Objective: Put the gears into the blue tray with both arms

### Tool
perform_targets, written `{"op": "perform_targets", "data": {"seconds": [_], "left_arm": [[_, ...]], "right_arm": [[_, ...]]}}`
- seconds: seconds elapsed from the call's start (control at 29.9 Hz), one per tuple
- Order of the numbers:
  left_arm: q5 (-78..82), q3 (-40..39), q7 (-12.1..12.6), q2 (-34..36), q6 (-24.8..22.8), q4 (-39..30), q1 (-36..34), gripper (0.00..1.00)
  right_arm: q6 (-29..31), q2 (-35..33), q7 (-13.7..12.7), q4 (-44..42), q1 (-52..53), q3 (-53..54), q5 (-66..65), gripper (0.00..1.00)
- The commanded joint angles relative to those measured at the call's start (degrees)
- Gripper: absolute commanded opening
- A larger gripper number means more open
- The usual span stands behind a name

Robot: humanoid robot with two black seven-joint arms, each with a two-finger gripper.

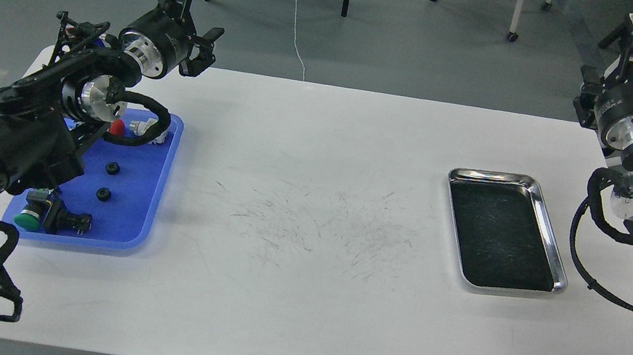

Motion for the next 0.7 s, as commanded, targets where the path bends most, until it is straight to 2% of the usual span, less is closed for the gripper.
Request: {"op": "perform_targets", "data": {"seconds": [0.0,0.07,0.13,0.67], "left_arm": [[0.0,0.1,-0.2,0.3,0.3,0.1,-0.2,0.93],[0.0,0.8,-0.5,0.3,0.4,0.1,0.0,0.94],[0.5,1.0,-0.2,0.2,0.3,0.2,0.0,0.99],[0.9,1.0,-0.6,1.0,1.8,-0.1,1.1,0.99]], "right_arm": [[0.0,0.3,0.0,0.0,-0.2,0.4,0.0,0.97],[0.0,0.4,0.0,-0.4,-0.3,0.4,0.0,0.97],[0.0,0.5,0.3,-0.4,-0.8,0.4,0.0,0.97],[-0.1,1.3,0.3,-0.7,-1.4,0.6,0.0,0.97]]}}
